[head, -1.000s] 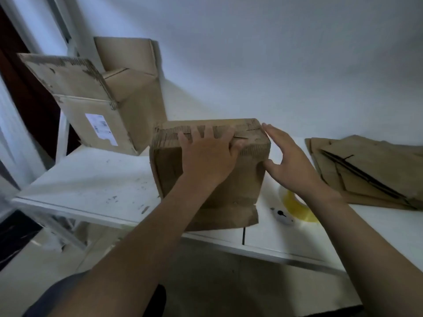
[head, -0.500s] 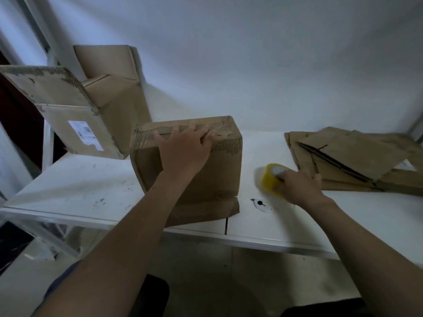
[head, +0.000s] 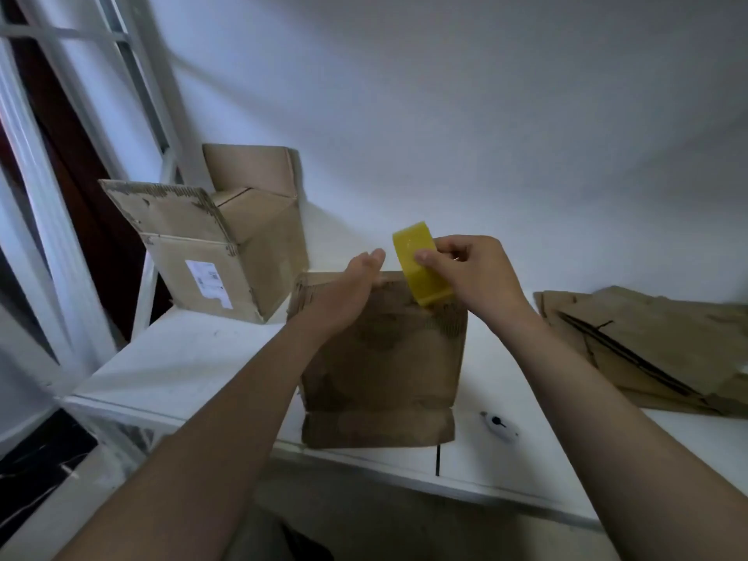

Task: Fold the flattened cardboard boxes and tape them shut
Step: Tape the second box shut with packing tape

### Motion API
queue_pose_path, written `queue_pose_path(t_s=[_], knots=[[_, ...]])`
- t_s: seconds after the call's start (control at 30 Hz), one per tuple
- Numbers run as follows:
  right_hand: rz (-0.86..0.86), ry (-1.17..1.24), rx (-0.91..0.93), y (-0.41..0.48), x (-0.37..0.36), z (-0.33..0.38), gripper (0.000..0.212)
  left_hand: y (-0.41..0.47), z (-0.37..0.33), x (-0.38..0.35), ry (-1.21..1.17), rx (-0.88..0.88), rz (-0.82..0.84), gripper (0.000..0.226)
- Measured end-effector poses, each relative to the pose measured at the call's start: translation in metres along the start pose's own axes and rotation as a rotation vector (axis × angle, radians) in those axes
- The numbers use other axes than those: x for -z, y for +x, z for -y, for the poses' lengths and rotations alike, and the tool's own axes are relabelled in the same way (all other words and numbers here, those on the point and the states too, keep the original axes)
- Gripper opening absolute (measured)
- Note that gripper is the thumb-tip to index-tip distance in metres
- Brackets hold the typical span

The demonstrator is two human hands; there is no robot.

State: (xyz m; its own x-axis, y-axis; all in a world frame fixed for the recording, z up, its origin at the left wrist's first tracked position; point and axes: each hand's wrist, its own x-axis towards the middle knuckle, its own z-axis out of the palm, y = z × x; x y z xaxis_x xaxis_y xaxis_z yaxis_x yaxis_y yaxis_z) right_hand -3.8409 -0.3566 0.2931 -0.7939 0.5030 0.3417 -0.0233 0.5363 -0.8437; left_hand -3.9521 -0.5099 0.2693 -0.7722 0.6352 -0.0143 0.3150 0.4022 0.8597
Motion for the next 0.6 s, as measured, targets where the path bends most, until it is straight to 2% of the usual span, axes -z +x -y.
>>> queue_pose_path(t_s=[0.13, 0.23, 0.33, 0.6], knots=[[0.047, 0.058, 0.007, 0.022, -0.024, 0.003, 0.012, 0.001, 0.007, 0.015, -0.067, -0.111, 0.02, 0.072], [0.096, -0.013, 0.048, 0.038, -0.031, 0.008, 0.01, 0.015, 0.01, 0.021, -0.013, -0.24, -0.093, 0.069], [0.144, -0.072, 0.077, 0.05, -0.036, 0.008, 0.012, 0.033, 0.017, 0.028, -0.039, -0.226, -0.223, 0.055], [0.192, -0.006, 0.095, 0.057, -0.034, 0.002, 0.01, 0.031, 0.025, 0.024, -0.165, -0.24, -0.364, 0.035]])
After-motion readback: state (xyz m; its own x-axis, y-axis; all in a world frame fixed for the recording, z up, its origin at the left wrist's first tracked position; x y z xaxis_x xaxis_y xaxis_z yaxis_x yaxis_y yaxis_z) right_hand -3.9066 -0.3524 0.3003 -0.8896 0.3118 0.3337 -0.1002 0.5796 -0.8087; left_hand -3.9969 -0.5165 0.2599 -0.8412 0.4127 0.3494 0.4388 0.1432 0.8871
